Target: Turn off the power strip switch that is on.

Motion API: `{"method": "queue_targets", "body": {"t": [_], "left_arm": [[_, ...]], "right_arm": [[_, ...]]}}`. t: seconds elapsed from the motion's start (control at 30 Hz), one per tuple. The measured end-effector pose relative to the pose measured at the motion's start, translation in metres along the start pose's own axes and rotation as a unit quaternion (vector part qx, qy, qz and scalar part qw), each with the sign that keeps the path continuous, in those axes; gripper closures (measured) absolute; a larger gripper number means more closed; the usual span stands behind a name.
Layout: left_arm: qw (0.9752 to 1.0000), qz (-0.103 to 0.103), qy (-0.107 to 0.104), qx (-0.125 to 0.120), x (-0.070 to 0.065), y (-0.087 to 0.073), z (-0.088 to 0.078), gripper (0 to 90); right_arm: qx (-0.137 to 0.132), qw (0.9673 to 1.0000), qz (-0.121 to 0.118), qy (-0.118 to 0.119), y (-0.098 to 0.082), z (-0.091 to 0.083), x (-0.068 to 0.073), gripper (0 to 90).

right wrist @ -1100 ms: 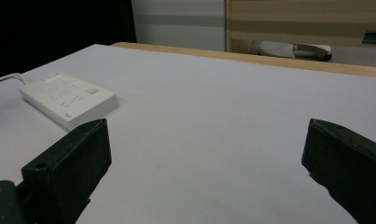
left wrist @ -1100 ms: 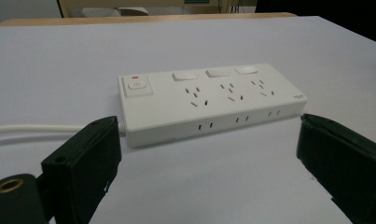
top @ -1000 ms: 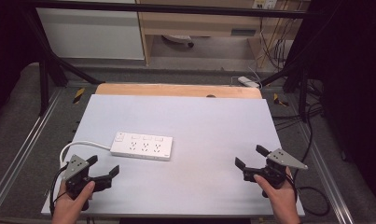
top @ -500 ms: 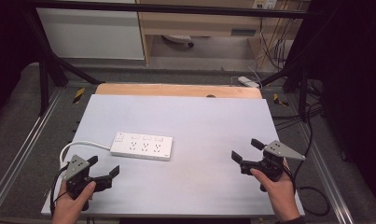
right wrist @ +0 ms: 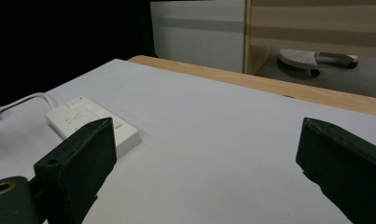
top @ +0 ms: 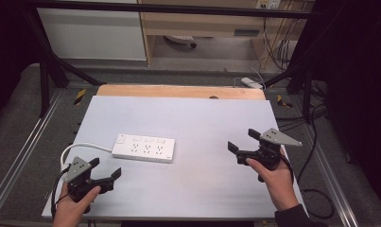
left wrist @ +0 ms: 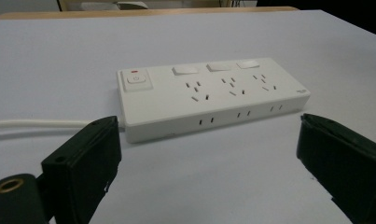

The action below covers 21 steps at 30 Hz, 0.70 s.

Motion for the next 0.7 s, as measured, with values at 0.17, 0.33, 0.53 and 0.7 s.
{"method": "queue_targets", "body": {"t": [0.17,0.33,0.53,0.7], "left_arm": [[1.0,0.002,-0.001,0.001,0.0,-0.001,0.0,6.6],[1.0,0.002,0.0,0.002,0.0,-0.001,0.001,6.6],[1.0,0.004,0.001,0.004,0.0,-0.001,0.001,6.6],[1.0,0.002,0.001,0.005,0.001,-0.002,0.001,6.6]], "right_arm": [[0.011,0.9999,-0.005,0.003,0.003,0.009,0.002,6.0],[0.025,0.9996,-0.008,0.012,0.005,0.022,0.005,6.6],[0.034,0.9993,-0.005,0.018,0.008,0.034,0.007,7.1],[0.041,0.9988,-0.007,0.026,0.013,0.048,0.011,7.4]]}}
Point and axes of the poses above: each handheld gripper's, and its own axes: z roughly forward along the jaws, y roughly out of its top, x roughly to its left, the point moved 10 cm from there along z, roughly forward along the jaws, and after that the axes turned 13 degrees about y, right-handed, at the moved point
